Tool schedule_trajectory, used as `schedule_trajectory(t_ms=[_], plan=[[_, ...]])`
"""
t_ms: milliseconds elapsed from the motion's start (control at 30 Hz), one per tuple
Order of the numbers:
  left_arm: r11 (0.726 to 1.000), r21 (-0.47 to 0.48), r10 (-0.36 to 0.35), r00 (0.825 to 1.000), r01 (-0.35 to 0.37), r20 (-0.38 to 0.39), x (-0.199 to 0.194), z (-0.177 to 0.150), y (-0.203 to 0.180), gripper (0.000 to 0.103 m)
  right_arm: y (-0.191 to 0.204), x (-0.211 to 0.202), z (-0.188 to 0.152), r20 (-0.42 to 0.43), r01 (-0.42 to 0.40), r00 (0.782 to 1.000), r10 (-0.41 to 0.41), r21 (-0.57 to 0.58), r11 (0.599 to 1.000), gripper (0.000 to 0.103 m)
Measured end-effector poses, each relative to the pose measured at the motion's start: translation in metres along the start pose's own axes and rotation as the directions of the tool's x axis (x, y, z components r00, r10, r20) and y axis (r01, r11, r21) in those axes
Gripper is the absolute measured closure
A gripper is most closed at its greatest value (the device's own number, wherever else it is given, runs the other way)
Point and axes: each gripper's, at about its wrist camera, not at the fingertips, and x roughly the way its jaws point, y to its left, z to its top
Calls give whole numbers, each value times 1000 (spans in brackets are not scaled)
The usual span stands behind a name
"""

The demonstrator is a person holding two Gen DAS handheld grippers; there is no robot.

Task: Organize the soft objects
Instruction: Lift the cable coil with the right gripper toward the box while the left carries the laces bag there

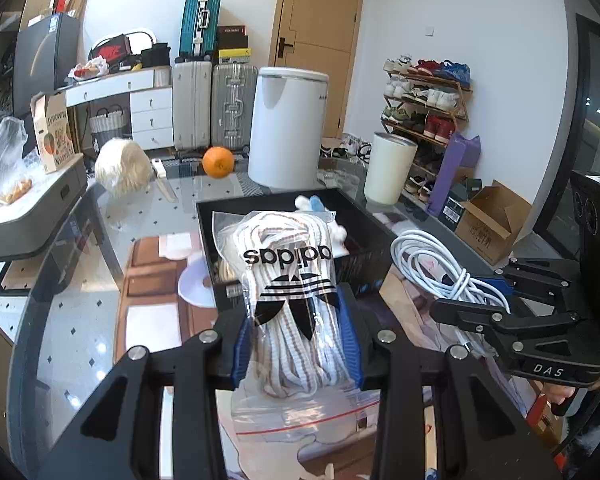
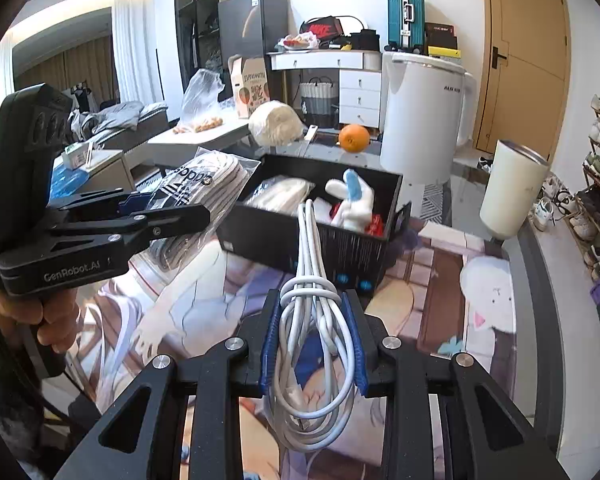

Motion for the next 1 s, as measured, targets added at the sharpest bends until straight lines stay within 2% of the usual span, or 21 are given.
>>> schedule_trajectory(t_ms=[567,1000], plan=[[1000,13,21,999,-21,43,4,32,11,67,-5,6,52,61,31,998,-28,-48,998,73],[999,33,23,1000,-23,1,37,48,17,67,-17,43,85,38,16,999,-12,-111,994,73]])
